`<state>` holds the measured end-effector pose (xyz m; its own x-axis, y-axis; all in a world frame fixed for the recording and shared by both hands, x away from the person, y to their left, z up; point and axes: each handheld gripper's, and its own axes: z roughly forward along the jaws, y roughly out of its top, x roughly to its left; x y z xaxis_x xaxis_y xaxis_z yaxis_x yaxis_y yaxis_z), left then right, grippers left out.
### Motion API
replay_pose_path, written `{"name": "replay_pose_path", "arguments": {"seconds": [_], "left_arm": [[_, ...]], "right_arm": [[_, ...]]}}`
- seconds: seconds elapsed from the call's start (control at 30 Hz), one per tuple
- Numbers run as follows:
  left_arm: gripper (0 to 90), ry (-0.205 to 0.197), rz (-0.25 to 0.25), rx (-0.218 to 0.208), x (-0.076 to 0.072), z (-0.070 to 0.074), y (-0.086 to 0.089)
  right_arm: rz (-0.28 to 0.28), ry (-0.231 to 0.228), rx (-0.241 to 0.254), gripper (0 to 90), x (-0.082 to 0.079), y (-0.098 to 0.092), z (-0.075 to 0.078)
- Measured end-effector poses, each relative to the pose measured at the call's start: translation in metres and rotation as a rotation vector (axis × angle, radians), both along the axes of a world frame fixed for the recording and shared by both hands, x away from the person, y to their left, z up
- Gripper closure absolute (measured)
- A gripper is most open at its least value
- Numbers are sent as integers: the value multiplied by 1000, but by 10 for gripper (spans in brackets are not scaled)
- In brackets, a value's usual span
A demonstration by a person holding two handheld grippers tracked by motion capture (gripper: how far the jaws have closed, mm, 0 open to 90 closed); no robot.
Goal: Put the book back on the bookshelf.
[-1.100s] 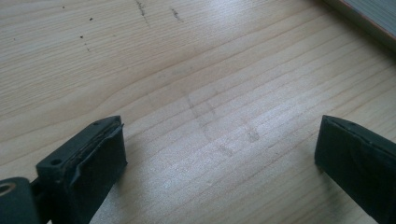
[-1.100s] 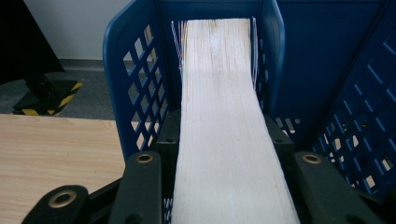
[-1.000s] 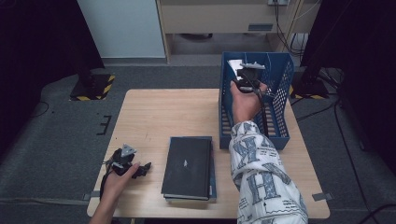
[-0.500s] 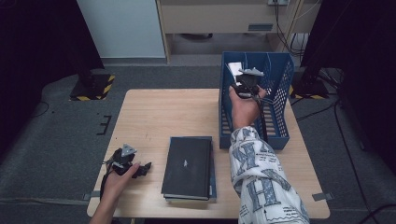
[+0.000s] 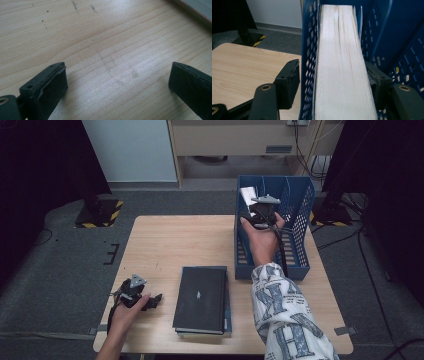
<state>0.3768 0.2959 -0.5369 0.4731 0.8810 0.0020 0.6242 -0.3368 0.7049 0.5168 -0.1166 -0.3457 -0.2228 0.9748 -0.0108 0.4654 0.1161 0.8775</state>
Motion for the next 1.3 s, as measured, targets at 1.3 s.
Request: {"name": "replay_pose_path", "arguments": {"seconds": [1.3], "left_arm": [[11, 0, 1, 1, 1, 0, -1]], "right_arm": [[140, 26, 17, 391, -36, 7, -7]]}}
